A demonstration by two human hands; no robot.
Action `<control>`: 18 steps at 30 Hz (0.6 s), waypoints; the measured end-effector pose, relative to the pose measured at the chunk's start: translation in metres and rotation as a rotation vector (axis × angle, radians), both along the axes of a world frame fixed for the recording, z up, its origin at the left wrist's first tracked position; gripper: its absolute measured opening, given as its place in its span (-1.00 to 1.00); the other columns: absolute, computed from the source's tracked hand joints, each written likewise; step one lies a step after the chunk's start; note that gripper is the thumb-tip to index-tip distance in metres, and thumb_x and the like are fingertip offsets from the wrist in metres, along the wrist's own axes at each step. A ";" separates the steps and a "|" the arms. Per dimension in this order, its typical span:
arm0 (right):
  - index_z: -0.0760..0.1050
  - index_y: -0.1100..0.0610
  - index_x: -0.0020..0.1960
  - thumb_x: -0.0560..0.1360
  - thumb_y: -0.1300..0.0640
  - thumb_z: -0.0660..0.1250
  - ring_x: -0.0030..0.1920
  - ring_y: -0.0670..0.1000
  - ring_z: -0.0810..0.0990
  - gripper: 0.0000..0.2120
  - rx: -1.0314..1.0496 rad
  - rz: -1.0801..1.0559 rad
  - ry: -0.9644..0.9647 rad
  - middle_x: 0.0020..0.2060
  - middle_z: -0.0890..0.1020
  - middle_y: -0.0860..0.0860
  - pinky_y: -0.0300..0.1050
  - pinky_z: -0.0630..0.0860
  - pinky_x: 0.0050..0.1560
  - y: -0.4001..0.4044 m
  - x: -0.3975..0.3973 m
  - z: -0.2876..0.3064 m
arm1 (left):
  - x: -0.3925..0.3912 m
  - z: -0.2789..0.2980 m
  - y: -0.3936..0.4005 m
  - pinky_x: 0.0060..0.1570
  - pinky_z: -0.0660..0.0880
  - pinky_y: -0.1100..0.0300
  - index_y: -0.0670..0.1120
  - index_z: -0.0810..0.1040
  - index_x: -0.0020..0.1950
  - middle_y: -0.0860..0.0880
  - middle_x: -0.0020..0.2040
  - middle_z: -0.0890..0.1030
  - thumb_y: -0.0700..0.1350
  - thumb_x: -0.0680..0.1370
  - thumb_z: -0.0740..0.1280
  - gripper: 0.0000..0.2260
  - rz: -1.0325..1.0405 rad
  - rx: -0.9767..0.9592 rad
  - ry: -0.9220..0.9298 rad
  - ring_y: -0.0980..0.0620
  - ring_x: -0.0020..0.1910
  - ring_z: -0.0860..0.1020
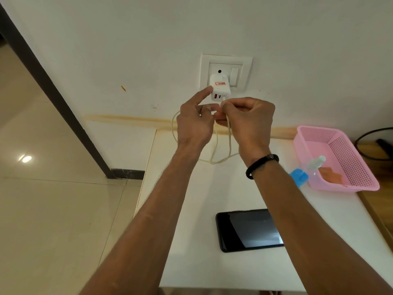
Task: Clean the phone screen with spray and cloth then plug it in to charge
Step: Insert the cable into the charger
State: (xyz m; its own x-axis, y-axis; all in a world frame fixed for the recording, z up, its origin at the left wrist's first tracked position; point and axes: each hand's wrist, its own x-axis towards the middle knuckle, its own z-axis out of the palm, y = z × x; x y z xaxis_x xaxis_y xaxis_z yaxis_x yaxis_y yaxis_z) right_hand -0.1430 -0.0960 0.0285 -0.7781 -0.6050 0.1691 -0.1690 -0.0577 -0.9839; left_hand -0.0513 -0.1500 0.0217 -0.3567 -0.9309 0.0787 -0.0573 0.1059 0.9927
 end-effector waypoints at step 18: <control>0.69 0.14 0.03 0.39 0.01 0.63 -0.23 0.05 0.79 -0.69 0.205 0.158 -0.023 -0.27 0.78 0.06 0.02 0.74 -0.06 0.015 -0.017 -0.007 | 0.014 -0.044 -0.006 0.19 0.59 -0.04 0.09 0.43 0.48 -0.07 0.29 0.61 -0.20 0.63 0.29 -0.58 -0.264 -0.155 -0.734 -0.11 0.16 0.64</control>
State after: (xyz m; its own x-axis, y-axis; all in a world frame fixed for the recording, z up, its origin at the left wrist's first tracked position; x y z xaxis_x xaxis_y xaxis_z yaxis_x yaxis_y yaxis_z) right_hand -0.1595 -0.0811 0.0218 -0.6732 -0.7393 0.0138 -0.1513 0.1194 -0.9812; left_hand -0.0377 -0.1557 -0.0222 -0.5751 -0.8059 -0.1406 -0.6451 0.3410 0.6838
